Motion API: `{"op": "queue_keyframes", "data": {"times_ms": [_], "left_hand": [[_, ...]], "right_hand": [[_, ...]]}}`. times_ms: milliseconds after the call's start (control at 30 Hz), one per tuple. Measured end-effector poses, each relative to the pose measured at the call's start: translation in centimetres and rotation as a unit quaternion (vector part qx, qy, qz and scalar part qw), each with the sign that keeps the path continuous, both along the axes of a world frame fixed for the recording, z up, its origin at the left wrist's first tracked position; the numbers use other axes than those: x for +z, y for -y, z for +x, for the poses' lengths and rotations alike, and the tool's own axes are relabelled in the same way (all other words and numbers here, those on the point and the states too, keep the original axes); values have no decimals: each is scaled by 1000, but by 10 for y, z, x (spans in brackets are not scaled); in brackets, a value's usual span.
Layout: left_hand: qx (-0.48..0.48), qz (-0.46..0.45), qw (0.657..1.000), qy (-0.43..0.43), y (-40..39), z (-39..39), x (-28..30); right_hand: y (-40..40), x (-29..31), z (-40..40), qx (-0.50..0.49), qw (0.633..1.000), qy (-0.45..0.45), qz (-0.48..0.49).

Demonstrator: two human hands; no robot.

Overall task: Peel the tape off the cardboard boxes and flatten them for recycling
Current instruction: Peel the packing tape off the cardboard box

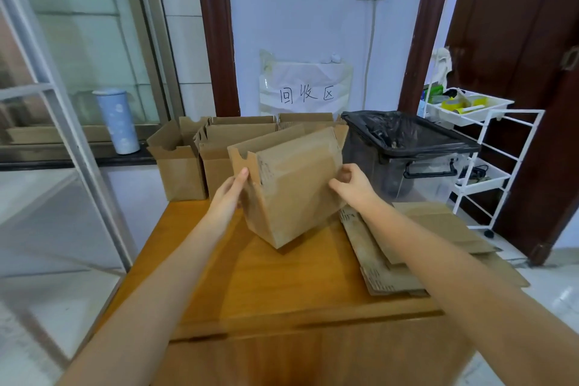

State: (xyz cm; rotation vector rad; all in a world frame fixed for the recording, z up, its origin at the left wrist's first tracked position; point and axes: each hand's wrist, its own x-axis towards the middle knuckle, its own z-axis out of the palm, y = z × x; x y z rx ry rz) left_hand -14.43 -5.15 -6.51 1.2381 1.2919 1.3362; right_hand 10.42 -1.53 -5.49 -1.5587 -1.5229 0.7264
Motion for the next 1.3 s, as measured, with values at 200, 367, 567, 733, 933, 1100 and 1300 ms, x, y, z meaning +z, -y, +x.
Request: {"op": "queue_keyframes", "data": {"times_ms": [200,367,567,733,933,1100,1300], "left_hand": [[48,-88,994,52,29,-21,3],[70,-127,987,64,46,-25,2],[91,-163,979,75,61,-29,-1],[43,-103,988,104,71,-25,-10],[-4,-95,995,38,82,-26,-20],[-57,-111,992,1,93,-27,-31],[-57,-8,991,-123,103,-28,-34]], "right_hand": [[49,5,-6,98,994,-3,48],[82,2,-7,209,977,-37,17],[97,-14,-13,201,979,-23,-5],[100,-16,-16,105,993,-54,4],[101,-19,-16,44,999,-1,-15],[110,-28,-22,32,996,65,-44],[107,-24,-17,-21,998,7,-52]]}}
